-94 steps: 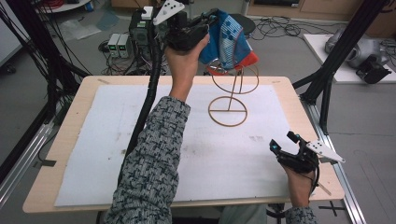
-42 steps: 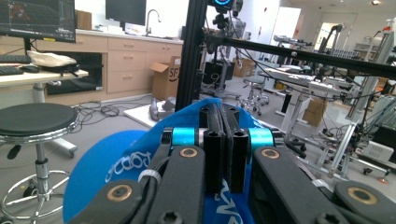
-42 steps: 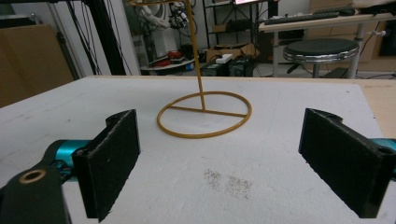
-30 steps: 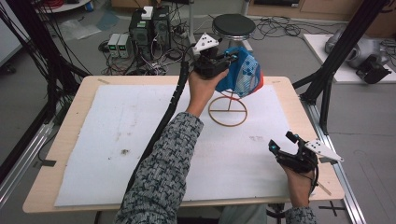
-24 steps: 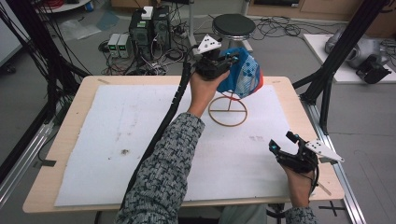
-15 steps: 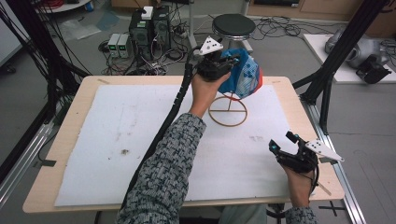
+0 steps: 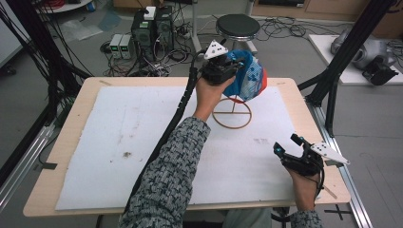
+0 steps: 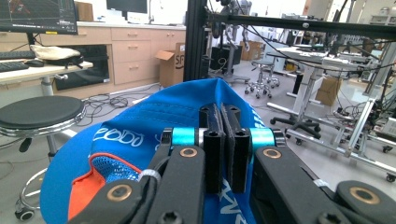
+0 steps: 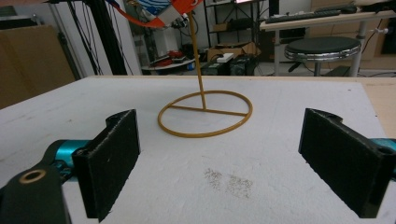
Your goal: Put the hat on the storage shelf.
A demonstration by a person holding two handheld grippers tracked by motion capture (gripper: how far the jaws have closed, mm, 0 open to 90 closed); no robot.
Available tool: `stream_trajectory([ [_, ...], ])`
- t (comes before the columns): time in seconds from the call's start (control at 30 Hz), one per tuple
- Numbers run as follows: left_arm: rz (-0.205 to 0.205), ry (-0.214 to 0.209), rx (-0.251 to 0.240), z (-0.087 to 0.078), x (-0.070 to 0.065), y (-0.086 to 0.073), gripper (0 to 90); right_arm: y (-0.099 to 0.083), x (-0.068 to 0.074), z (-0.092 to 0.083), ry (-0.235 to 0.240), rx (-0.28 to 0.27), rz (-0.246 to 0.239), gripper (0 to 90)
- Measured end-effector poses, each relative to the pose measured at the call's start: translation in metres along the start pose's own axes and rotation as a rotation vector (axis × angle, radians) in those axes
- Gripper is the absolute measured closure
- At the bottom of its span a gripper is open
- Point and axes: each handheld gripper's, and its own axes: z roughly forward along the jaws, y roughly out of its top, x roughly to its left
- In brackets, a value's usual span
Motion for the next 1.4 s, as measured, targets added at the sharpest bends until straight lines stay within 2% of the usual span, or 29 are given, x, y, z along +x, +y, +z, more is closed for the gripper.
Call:
stream_trajectory([
  [0.3, 0.001, -0.002, 0.003, 0.002, 0.001, -0.002, 85.4, 0.000, -0.001, 0.000, 0.002, -0.002, 0.004, 11.6],
  [0.67, -0.017, 0.017, -0.003, -0.005, 0.009, -0.008, 78.8, 0.000, -0.001, 0.000, 0.003, -0.003, 0.003, 11.6],
  [1.0, -0.021, 0.018, 0.004, -0.008, 0.013, -0.014, 77.6, -0.001, -0.001, 0.001, 0.003, -0.001, 0.004, 11.6],
  [1.4, -0.029, 0.027, -0.016, -0.014, 0.016, -0.015, 70.9, 0.000, 0.000, 0.001, 0.003, 0.000, 0.002, 11.6],
])
